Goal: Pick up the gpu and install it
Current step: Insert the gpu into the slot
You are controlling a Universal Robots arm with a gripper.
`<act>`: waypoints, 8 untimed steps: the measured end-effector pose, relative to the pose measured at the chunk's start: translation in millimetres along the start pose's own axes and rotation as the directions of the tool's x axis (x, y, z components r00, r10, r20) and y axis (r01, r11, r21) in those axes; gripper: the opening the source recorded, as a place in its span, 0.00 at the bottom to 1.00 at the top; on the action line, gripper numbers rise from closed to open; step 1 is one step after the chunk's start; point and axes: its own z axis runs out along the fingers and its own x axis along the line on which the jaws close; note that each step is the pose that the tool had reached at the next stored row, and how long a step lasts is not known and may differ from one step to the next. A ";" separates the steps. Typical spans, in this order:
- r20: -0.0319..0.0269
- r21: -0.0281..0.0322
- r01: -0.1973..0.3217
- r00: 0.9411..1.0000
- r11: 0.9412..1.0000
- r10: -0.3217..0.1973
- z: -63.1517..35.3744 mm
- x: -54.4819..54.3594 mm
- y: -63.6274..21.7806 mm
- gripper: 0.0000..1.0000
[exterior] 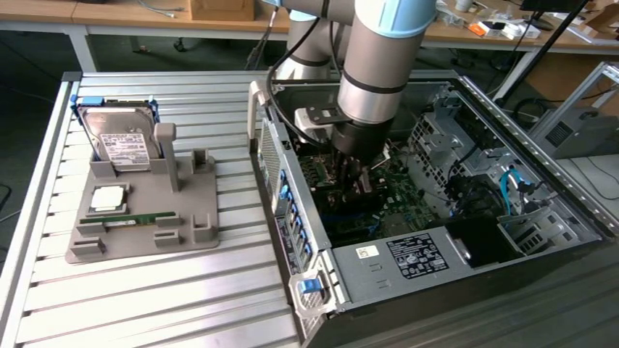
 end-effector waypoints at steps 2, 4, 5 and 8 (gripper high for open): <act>0.000 0.000 0.000 1.000 1.000 0.000 0.1 0.0 1.2 0.27; 0.000 0.000 0.000 1.000 1.000 0.000 0.0 0.1 1.5 0.27; 0.000 0.000 0.000 1.000 1.000 0.000 0.0 0.1 1.9 0.27; 0.002 0.000 0.000 1.000 1.000 0.000 0.0 0.6 3.3 0.27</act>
